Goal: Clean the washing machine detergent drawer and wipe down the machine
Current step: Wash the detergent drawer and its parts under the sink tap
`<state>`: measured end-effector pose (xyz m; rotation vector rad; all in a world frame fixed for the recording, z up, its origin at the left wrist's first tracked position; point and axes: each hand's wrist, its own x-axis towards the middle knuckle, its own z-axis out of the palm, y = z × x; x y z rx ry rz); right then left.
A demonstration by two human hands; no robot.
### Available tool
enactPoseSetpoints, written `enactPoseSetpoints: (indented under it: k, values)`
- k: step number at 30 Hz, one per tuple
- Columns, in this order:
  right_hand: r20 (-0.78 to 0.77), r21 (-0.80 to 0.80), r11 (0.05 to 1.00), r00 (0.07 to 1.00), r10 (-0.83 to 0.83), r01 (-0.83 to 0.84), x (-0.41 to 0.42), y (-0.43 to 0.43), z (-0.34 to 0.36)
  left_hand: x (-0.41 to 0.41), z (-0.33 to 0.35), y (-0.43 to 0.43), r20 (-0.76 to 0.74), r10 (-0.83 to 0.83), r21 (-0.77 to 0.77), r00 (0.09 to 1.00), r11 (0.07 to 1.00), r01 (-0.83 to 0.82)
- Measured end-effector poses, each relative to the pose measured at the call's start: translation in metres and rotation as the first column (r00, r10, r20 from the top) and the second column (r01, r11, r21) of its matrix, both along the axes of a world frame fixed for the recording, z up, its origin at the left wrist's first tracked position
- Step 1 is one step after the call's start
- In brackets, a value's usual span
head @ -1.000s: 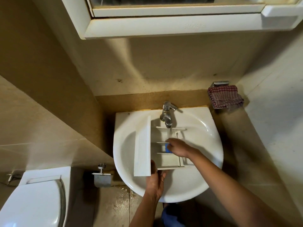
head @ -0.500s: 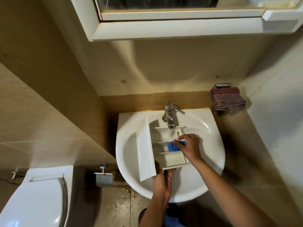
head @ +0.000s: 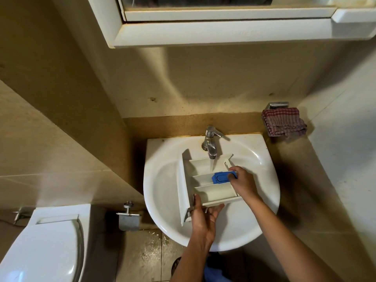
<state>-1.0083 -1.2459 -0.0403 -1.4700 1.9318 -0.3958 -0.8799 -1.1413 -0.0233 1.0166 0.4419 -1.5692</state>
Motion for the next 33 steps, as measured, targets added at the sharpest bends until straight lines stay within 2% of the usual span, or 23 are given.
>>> enactPoseSetpoints:
  k: [2,4,9,11,13,14,16,18,20,22,25,26,28,30,33]
  values:
    - [-0.235,0.027,0.983,0.955,0.180,-0.179,0.012,0.000,0.010,-0.003,0.000,-0.002,-0.021,0.013,-0.034,1.000,0.999,-0.014]
    - [-0.342,0.107,0.928,0.863,0.371,-0.356,0.032,0.004,0.022,-0.005,-0.001,-0.003,-0.029,0.012,-0.067,1.000,0.998,-0.014]
    - [-0.233,0.204,0.664,0.623,0.747,-0.720,0.080,0.018,0.031,-0.010,0.002,-0.002,-0.049,-0.062,-0.072,0.997,0.996,0.058]
    - [-0.214,0.212,0.566,0.527,0.822,-0.797,0.076,0.013,0.029,-0.008,-0.001,-0.001,-0.060,-0.037,-0.051,0.998,0.998,0.034]
    - [-0.247,0.163,0.529,0.484,0.839,-0.833,0.061,0.008,0.025,-0.004,-0.001,-0.001,-0.061,-0.023,-0.042,0.998,0.999,0.021]
    - [-0.274,0.134,0.550,0.503,0.820,-0.824,0.050,0.008,0.022,-0.002,-0.002,0.001,-0.057,-0.026,-0.038,0.998,0.999,0.024]
    - [-0.359,0.112,0.655,0.584,0.728,-0.748,0.030,0.007,0.018,0.003,-0.004,0.004,-0.046,-0.033,-0.020,0.998,0.999,0.032]
    - [-0.479,0.163,0.774,0.636,0.605,-0.612,0.017,0.005,0.016,0.006,-0.005,0.005,-0.033,-0.042,-0.001,0.999,0.999,0.042]
    - [-0.501,0.215,0.842,0.684,0.530,-0.495,0.018,0.003,0.013,0.007,-0.007,0.006,-0.023,-0.057,0.017,0.998,0.998,0.057]
    - [-0.395,0.199,0.816,0.718,0.574,-0.543,0.035,0.006,0.012,0.005,-0.008,0.006,-0.001,-0.074,0.030,0.997,0.997,0.074]
    - [-0.155,0.129,0.648,0.630,0.761,-0.751,0.073,0.018,0.018,0.001,-0.010,0.004,0.058,-0.102,0.036,0.993,0.994,0.100]
    - [-0.097,0.073,0.618,0.611,0.786,-0.783,0.080,0.020,0.018,0.002,-0.010,0.004,0.070,-0.093,0.037,0.993,0.995,0.090]
    - [-0.046,-0.019,0.621,0.622,0.782,-0.783,0.076,0.017,0.017,0.005,-0.008,0.004,0.070,-0.066,0.037,0.995,0.997,0.063]
    - [-0.077,-0.063,0.646,0.649,0.757,-0.761,0.059,0.014,0.015,0.009,-0.005,0.004,0.058,-0.047,0.040,0.997,0.998,0.045]
    - [-0.161,-0.087,0.753,0.755,0.636,-0.652,0.029,0.012,0.012,0.014,-0.002,0.007,0.039,-0.003,0.044,0.999,0.999,0.002]
